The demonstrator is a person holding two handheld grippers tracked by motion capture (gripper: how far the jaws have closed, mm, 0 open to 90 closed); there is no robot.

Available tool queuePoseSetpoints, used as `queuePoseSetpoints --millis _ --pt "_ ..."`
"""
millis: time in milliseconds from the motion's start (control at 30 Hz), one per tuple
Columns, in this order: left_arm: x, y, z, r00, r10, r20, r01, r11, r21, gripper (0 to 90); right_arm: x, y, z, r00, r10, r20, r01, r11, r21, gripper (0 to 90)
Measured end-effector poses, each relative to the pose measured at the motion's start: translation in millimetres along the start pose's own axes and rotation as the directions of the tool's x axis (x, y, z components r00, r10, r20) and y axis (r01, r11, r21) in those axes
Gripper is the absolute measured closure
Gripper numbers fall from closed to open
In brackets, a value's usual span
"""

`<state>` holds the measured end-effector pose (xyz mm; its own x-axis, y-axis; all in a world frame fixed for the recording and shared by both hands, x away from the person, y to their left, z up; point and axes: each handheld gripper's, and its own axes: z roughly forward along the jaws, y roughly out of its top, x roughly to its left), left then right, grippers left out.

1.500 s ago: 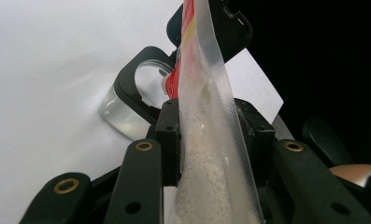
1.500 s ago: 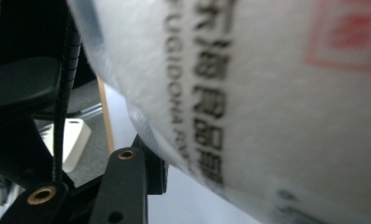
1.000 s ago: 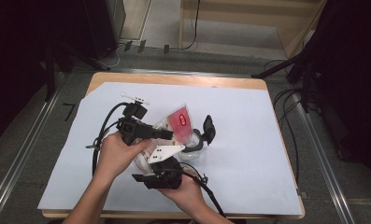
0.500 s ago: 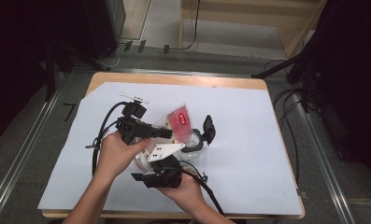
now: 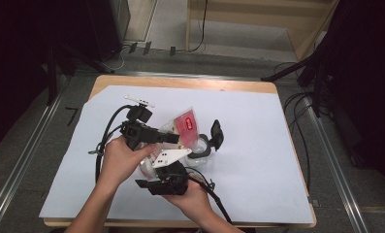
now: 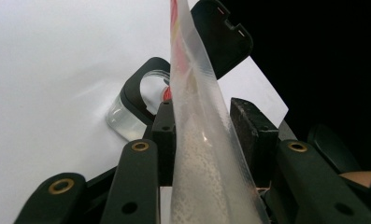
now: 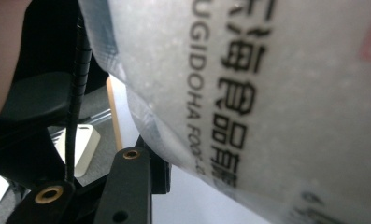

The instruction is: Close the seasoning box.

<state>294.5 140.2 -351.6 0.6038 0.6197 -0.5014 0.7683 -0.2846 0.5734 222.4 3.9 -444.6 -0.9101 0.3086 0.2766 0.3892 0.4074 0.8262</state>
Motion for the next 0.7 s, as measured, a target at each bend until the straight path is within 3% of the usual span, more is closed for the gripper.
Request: queuePoseSetpoints --millis 433,700 --pt "-3.6 0.4 -0.7 0.9997 0.017 -0.019 -0.017 0.9998 0.003 62.6 -0.9 0.8 -1.7 0.9999 0.01 -0.011 -0.01 1.0 -0.007 62.3" --pt "-2.6 1.0 -0.5 0.9998 -0.011 -0.019 0.011 0.9999 0.001 63.7 -1.8 0.8 -2.5 0.9998 0.01 -0.016 -0.01 1.0 -0.009 62.2"
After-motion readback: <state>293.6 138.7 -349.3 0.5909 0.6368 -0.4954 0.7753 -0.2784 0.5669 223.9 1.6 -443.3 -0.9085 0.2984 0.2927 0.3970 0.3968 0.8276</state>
